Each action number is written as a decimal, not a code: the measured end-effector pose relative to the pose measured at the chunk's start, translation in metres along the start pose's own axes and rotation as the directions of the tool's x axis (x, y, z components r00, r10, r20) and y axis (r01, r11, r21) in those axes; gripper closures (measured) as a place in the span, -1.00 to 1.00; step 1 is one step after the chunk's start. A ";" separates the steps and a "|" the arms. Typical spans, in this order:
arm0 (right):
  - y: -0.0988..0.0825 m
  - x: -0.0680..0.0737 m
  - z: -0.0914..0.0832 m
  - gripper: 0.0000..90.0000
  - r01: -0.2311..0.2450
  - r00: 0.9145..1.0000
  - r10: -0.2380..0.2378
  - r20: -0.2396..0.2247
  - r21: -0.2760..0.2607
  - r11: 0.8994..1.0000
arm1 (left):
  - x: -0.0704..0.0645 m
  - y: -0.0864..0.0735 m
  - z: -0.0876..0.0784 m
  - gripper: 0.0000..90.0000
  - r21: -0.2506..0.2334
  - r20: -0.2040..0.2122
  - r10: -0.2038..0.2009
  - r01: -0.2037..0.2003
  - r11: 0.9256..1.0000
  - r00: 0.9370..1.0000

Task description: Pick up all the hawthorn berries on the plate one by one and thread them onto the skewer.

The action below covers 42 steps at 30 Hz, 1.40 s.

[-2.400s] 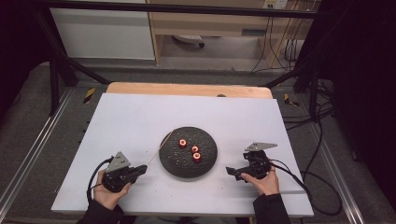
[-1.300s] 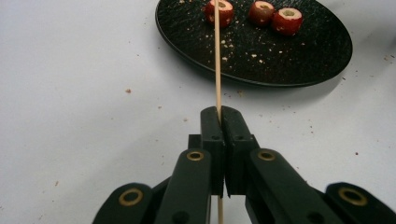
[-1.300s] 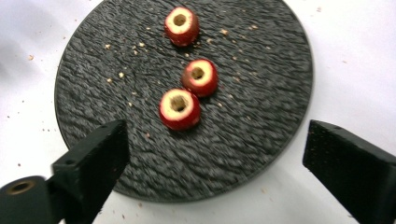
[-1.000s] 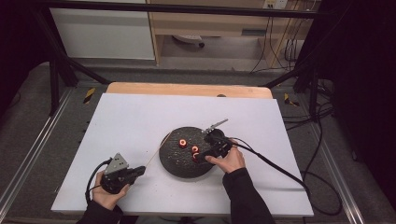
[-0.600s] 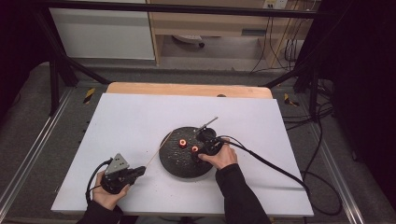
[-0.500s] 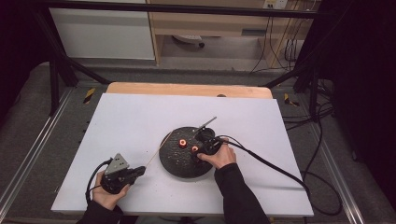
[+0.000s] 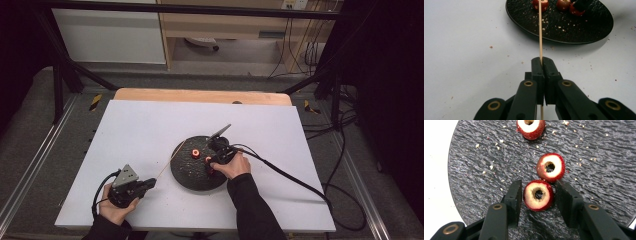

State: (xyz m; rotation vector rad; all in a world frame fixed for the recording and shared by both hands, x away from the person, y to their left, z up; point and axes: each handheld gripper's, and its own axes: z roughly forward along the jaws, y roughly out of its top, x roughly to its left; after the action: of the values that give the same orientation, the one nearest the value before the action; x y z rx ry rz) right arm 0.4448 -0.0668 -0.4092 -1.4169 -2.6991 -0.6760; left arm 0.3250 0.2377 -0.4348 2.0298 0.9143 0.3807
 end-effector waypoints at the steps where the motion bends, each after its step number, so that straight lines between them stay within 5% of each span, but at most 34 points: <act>1: 0.000 0.000 0.000 0.32 -0.004 1.000 0.004 0.000 0.001 1.000 | 0.000 0.000 0.000 0.96 0.000 0.000 0.000 0.000 1.000 1.000; 23: 0.001 0.000 -0.005 0.35 -0.043 0.999 0.044 -0.024 0.012 0.999 | -0.001 0.000 0.000 0.96 -0.001 0.001 0.004 -0.004 1.000 1.000; 34: -0.003 0.004 -0.025 0.36 -0.028 0.999 0.023 -0.047 -0.103 0.994 | -0.002 0.000 -0.001 0.96 -0.006 0.001 0.004 -0.004 1.000 1.000; 42: -0.011 0.005 -0.033 0.36 -0.030 0.997 0.012 -0.080 -0.222 0.975 | -0.003 0.000 -0.001 0.96 -0.011 0.000 0.004 -0.004 1.000 1.000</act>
State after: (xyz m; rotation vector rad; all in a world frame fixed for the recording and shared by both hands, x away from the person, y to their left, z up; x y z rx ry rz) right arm 0.4280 -0.0808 -0.3826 -1.4259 -2.6125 -1.0388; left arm 0.3228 0.2362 -0.4337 2.0224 0.9061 0.3869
